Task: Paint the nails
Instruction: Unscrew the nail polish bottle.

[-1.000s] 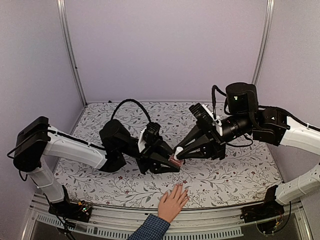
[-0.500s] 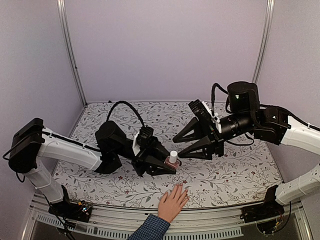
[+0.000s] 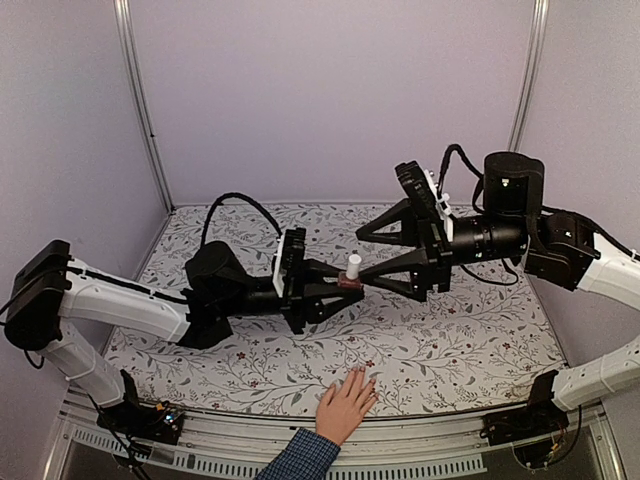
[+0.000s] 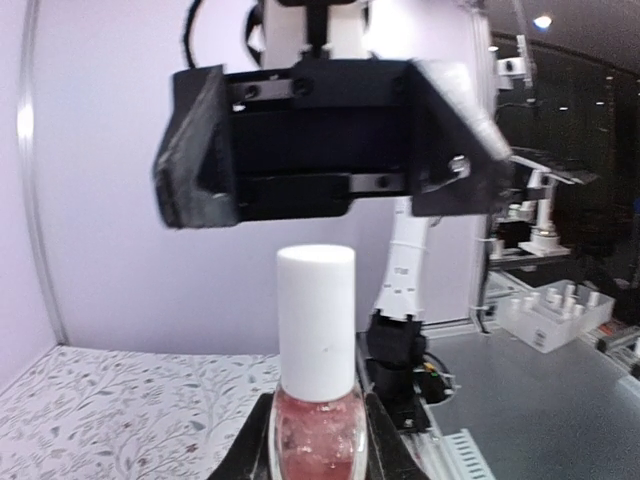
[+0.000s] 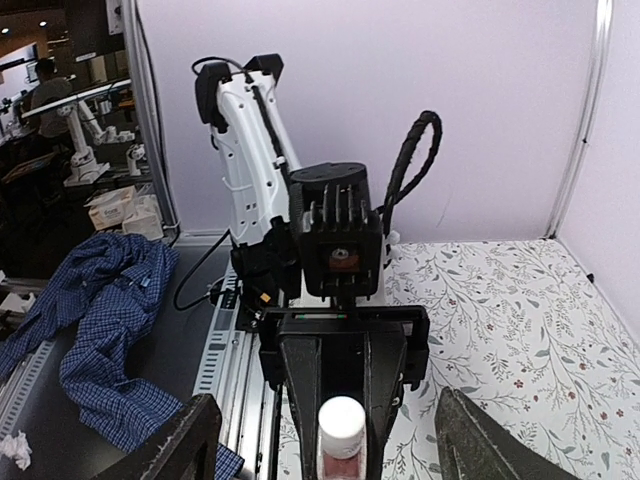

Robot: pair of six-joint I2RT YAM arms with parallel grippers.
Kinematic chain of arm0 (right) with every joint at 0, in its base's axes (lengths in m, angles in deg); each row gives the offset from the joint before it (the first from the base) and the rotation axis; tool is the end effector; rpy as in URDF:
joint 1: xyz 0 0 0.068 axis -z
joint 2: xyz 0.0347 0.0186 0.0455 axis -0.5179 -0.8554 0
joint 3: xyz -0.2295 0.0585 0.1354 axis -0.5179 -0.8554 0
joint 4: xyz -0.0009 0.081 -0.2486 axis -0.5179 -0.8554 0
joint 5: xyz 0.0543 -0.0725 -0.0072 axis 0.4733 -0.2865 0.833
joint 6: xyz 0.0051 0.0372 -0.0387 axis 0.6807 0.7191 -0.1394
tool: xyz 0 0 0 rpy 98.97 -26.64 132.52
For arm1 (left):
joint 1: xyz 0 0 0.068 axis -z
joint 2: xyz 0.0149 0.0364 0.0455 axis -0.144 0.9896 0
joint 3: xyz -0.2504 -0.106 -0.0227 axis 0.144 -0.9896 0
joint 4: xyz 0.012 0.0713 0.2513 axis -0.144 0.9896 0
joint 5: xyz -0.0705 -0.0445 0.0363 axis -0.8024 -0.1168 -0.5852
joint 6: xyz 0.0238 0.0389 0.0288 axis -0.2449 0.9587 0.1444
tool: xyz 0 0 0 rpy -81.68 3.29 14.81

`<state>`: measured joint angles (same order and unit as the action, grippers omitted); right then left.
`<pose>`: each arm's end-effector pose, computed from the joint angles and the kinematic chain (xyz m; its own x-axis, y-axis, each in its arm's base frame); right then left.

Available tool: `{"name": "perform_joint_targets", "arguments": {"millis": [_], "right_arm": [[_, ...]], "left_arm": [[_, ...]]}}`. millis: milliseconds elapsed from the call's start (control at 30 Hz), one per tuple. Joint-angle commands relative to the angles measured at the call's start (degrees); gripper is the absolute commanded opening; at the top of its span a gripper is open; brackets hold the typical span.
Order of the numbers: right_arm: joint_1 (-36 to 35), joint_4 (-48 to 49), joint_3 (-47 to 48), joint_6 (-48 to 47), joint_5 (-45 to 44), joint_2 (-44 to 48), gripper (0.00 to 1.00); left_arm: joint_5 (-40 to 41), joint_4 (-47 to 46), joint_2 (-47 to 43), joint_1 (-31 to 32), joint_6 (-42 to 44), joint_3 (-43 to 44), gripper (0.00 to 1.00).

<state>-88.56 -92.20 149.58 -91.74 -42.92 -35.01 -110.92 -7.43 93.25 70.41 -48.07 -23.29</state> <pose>0.1230 0.2276 0.3987 0.0266 -0.1639 -0.9861 -0.9996 -0.0105 -0.0252 0.1367 -0.2979 0.2754 -0.0129 -0.2457 -0.9693 0.9971 -0.0756 0.0059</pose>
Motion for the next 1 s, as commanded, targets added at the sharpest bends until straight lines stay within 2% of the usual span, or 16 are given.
{"name": "perform_joint_targets", "arguments": {"millis": [0,167,300,500,700,967], "right_arm": [[0.1,3.6,-0.5,7.0,-10.4,0.2,0.75],[0.1,3.0,1.0,16.3,-24.0,-2.0,0.70],[0.1,2.5,0.5,21.3,-29.6,-3.2,0.63],[0.1,2.8,-0.7,24.6,-31.2,-4.7,0.56],[0.1,2.0,-1.0,25.9,-32.2,-6.0,0.44],[0.1,1.6,-1.2,27.1,-33.5,-7.4,0.35]], "left_arm": [[18.6,5.1,-1.1,1.2,3.6,1.0,0.00],[32.0,7.7,0.5,3.2,6.2,3.1,0.00],[38.7,9.6,2.6,4.4,7.5,5.3,0.00],[42.0,10.0,4.7,5.8,8.4,7.0,0.00],[44.2,11.2,5.5,6.4,10.1,8.1,0.00],[45.3,11.4,5.6,6.4,10.2,8.1,0.00]]}}
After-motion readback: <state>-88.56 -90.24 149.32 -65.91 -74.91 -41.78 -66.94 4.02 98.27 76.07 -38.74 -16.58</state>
